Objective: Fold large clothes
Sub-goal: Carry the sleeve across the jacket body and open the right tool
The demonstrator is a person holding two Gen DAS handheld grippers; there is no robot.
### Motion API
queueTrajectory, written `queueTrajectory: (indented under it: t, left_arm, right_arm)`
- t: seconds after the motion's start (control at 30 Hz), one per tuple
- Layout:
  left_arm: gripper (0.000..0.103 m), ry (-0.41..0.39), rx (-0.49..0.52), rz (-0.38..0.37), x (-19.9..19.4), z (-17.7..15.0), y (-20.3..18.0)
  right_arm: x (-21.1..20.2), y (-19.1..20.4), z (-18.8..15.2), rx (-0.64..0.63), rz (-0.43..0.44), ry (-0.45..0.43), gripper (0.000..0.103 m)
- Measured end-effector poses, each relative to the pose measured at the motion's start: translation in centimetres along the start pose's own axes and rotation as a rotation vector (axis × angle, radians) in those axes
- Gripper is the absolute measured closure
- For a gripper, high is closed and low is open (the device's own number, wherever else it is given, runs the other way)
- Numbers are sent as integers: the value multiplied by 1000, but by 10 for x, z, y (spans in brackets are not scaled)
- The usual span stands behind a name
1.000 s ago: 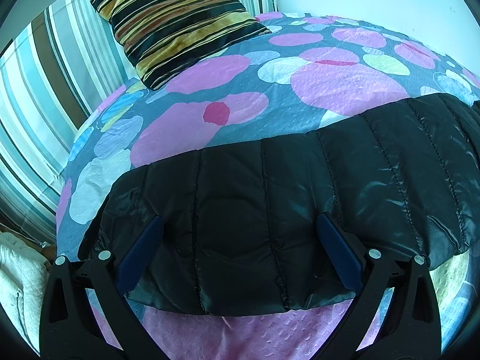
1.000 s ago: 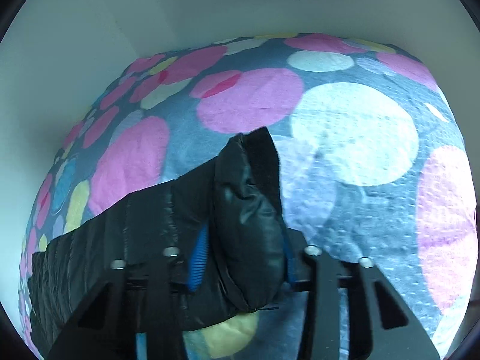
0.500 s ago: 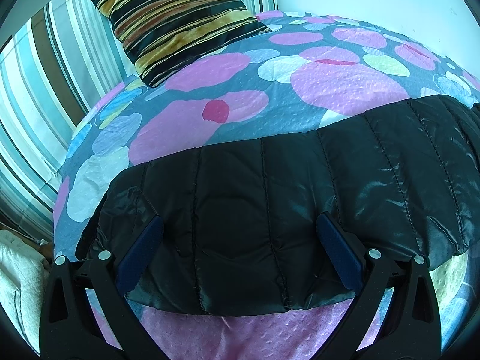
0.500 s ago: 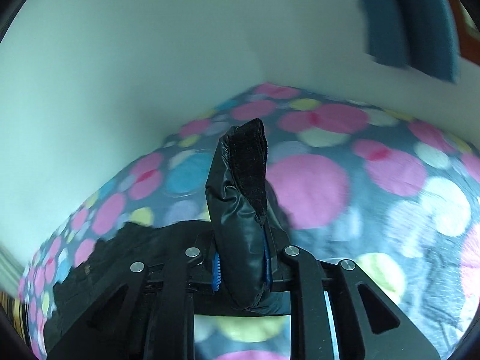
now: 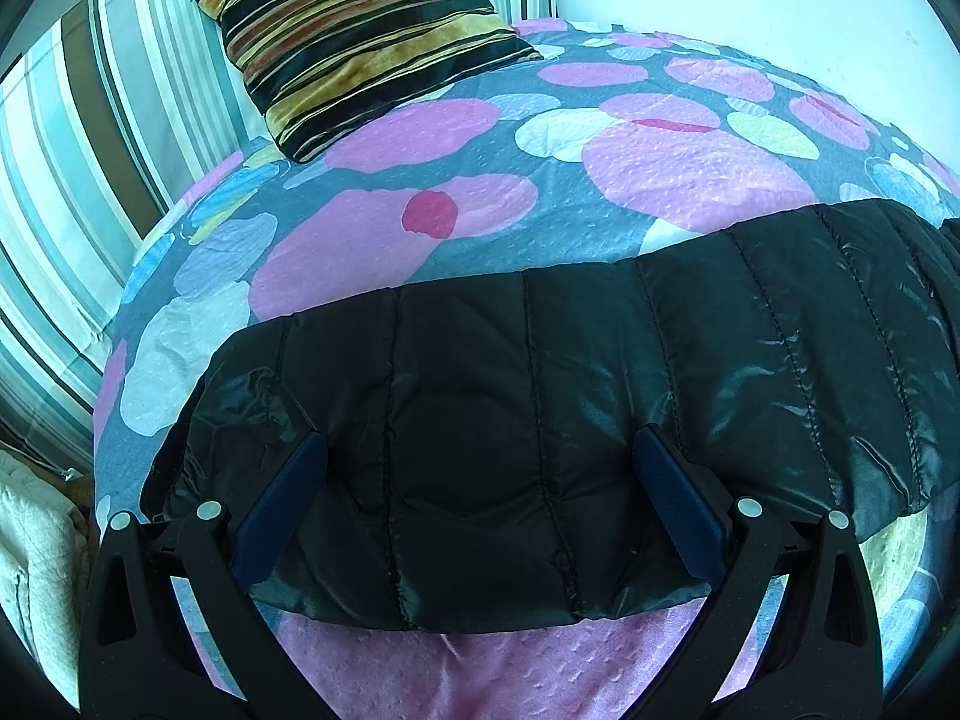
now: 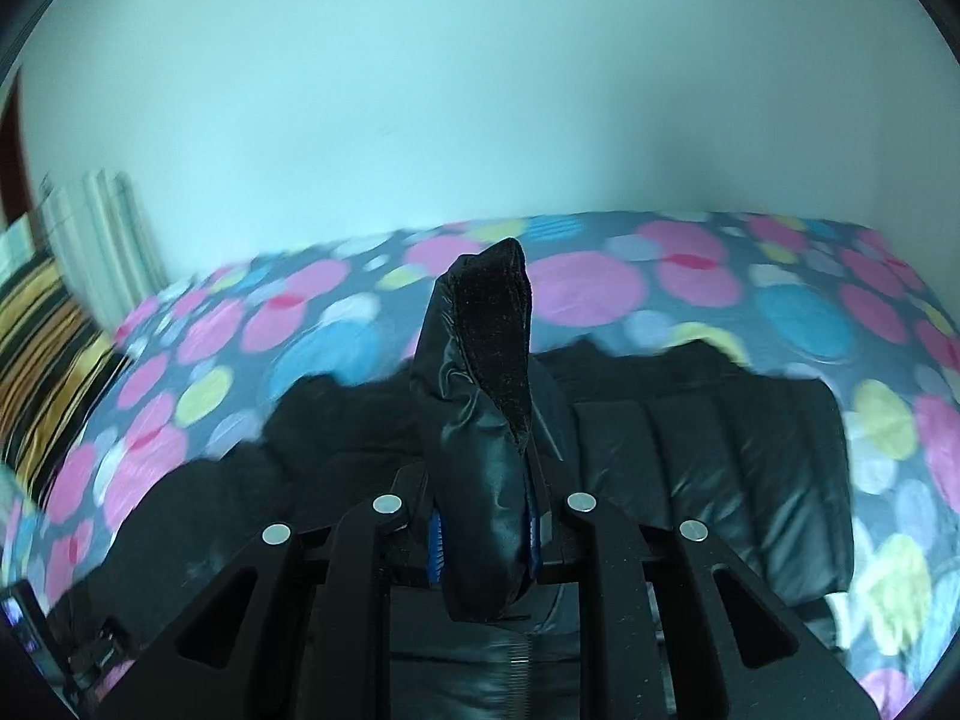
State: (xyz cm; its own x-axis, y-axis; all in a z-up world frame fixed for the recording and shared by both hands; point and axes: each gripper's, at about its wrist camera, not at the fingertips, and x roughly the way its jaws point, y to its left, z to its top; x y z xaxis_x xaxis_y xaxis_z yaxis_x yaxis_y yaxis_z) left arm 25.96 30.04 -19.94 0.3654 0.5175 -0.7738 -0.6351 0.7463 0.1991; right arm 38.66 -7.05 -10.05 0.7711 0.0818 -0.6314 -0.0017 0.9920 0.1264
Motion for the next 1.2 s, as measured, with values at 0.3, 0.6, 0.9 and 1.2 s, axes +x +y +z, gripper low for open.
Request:
queueTrajectory:
  t: [0.3,0.6,0.9,1.2]
  left_arm:
    - [2,4,-11,-16,2,-1,1]
    - [2,4,-9,-14,2,-1,1]
    - [2,4,-9,-14,2,0,1]
    - [2,4,-8,-13,2,-1,1]
  right_arm:
    - [49,70,-51,-218,107,218,84]
    - [47,85,-79,-380,170,297,82]
    - [-22,41,-55,-304,267,187,55]
    - [-21,-193,-13,141,-125,102,87]
